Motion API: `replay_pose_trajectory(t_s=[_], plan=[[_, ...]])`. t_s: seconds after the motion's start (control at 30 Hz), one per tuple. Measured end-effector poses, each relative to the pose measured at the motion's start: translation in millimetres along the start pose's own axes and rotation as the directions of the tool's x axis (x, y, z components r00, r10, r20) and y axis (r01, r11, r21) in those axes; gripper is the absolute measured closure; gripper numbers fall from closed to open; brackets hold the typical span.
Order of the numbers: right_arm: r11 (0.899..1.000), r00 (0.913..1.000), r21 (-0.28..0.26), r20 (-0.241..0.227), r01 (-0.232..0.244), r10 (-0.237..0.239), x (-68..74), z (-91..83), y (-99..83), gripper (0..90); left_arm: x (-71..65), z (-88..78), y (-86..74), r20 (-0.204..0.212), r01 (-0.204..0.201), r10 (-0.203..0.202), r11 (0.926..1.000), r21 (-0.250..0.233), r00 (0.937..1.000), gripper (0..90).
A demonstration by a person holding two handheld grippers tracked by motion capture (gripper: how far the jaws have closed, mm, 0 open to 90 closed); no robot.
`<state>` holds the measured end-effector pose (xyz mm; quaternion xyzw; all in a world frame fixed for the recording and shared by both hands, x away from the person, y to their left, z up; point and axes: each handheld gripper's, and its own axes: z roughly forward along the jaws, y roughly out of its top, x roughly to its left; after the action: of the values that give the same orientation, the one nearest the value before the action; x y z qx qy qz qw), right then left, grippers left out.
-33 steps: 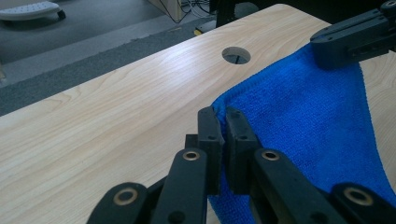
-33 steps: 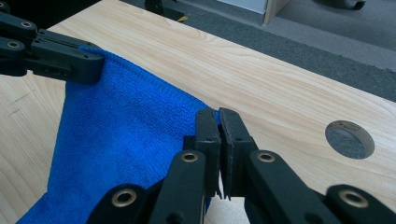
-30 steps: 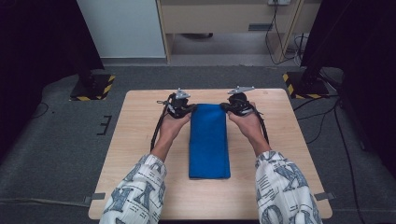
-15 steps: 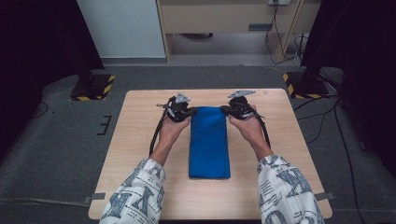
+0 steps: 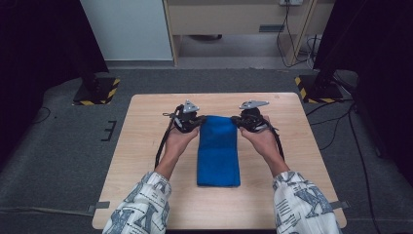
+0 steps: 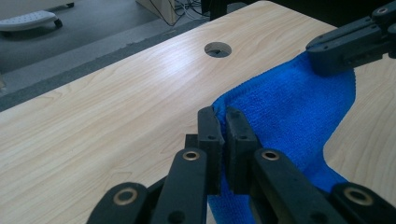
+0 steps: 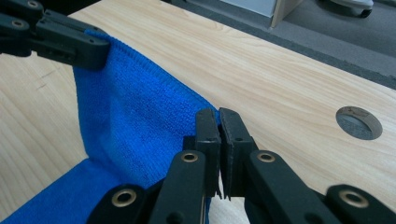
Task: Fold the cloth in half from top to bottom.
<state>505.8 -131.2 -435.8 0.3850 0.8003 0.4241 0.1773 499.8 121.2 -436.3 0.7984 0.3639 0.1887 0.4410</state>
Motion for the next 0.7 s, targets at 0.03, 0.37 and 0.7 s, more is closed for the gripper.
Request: replay_pose_trajectory(t_s=[0.03,0.37,0.7], plan=[[1.000,1.0000,0.001,-0.001,-0.001,0.001,0.6,-0.8,-0.7,87.6,-1.0,-0.8,-0.9,0.002,0.002,-0.002,1.0000,-0.003,1.0000,86.5],[1.000,0.9999,-0.013,-0.014,0.004,-0.004,5.7,-8.8,-4.8,87.6,-5.8,-8.0,-5.5,0.007,-0.005,0.005,1.0000,-0.005,1.0000,86.5],[1.000,0.9997,-0.023,-0.019,0.012,-0.012,8.5,-15.6,-4.5,87.6,-10.9,-14.6,-4.5,0.009,-0.015,0.015,0.9998,-0.012,0.9999,86.5]])
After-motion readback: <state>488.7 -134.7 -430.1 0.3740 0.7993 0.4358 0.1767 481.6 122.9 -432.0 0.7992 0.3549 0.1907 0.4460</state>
